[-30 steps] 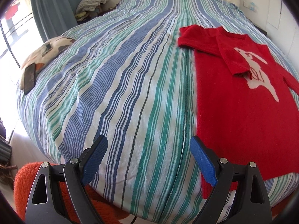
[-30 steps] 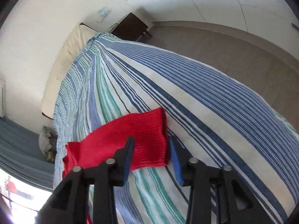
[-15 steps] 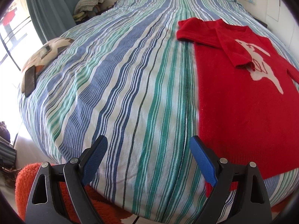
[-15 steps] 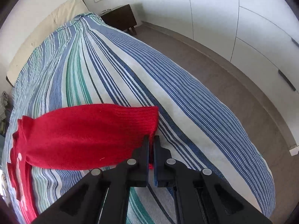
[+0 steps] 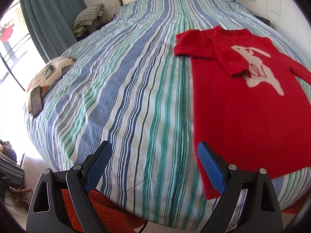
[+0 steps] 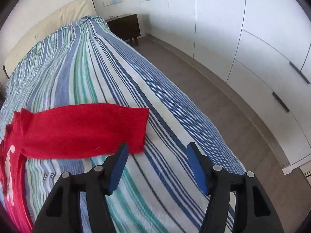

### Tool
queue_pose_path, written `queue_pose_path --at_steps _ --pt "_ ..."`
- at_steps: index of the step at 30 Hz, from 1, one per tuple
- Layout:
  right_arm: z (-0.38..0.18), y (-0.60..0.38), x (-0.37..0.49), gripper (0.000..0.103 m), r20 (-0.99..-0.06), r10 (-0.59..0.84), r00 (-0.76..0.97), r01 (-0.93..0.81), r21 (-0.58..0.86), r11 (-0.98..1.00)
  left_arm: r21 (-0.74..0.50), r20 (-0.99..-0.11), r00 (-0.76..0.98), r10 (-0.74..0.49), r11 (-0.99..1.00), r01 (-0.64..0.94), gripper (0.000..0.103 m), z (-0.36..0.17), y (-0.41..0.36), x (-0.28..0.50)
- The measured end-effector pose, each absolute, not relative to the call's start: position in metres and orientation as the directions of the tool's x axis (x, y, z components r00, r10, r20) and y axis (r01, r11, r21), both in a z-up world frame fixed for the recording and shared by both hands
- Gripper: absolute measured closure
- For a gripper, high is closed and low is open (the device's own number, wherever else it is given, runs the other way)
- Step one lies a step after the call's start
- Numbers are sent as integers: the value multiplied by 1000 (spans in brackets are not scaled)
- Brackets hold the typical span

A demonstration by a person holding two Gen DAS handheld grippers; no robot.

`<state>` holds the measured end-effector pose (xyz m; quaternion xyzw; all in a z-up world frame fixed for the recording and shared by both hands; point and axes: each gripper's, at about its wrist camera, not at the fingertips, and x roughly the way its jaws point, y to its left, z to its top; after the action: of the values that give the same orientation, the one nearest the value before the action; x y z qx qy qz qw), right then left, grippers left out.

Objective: Fold small clothes

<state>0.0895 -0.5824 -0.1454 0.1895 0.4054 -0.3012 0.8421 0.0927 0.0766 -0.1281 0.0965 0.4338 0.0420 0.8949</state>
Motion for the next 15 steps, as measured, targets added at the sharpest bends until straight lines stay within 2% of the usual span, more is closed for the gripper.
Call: queue_pose_path --at_steps 5,9,12,15 --pt "-114 -501 49 32 -714 -303 631 521 100 848 211 -702 712 -22 948 237 10 -80 20 112" --pt "-117 -432 40 29 -692 -165 703 399 190 897 241 -741 653 -155 847 475 10 -92 -46 158" --pt "-129 -392 35 29 -694 -78 715 326 233 916 334 -797 596 -95 754 566 10 -132 -91 195" --pt "-133 -366 40 29 -701 -27 713 247 215 945 383 -819 573 20 763 520 12 -166 -105 230"
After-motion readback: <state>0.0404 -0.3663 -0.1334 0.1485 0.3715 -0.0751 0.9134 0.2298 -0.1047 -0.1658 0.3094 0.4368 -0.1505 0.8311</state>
